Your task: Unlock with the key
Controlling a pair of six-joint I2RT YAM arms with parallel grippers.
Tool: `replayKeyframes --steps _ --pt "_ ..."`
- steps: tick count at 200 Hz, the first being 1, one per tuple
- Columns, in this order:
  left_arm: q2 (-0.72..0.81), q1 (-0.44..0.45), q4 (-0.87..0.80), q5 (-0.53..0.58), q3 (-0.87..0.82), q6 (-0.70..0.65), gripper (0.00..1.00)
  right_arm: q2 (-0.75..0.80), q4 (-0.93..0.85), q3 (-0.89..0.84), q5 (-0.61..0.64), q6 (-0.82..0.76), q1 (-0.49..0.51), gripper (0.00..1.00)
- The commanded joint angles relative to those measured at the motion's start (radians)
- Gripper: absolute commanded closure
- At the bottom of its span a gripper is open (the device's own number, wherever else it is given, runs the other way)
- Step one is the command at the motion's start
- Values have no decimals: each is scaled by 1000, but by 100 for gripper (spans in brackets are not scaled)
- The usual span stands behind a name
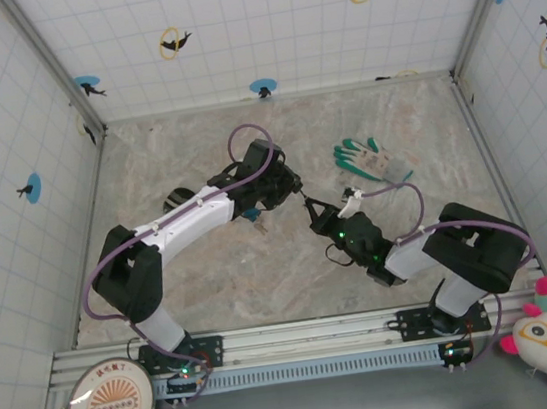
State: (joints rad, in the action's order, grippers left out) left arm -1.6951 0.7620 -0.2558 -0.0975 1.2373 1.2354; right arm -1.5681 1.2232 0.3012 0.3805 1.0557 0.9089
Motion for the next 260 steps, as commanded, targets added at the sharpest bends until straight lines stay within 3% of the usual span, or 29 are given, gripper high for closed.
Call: replayKeyframes --steps 1,45,75,161,181,223,260 --pt "5 13 12 -38 -6 14 91 -6 36 41 4 -8 -11 100" --pt "-5 13 16 -37 -6 13 91 -17 72 50 -35 -23 -5 100" --pt "-15 14 18 -46 -4 13 92 -6 55 39 3 -11 -8 100" --pt "-18 30 -17 -11 13 4 96 77 -216 119 60 51 -20 100" --pt "-24 30 -17 -20 17 10 97 99 -208 120 78 21 -18 100" --pt "-26 31 -17 -22 18 12 99 159 -366 161 172 -109 31 100" --pt "-25 30 -6 -31 13 29 99 149 -306 133 166 -38 25 100"
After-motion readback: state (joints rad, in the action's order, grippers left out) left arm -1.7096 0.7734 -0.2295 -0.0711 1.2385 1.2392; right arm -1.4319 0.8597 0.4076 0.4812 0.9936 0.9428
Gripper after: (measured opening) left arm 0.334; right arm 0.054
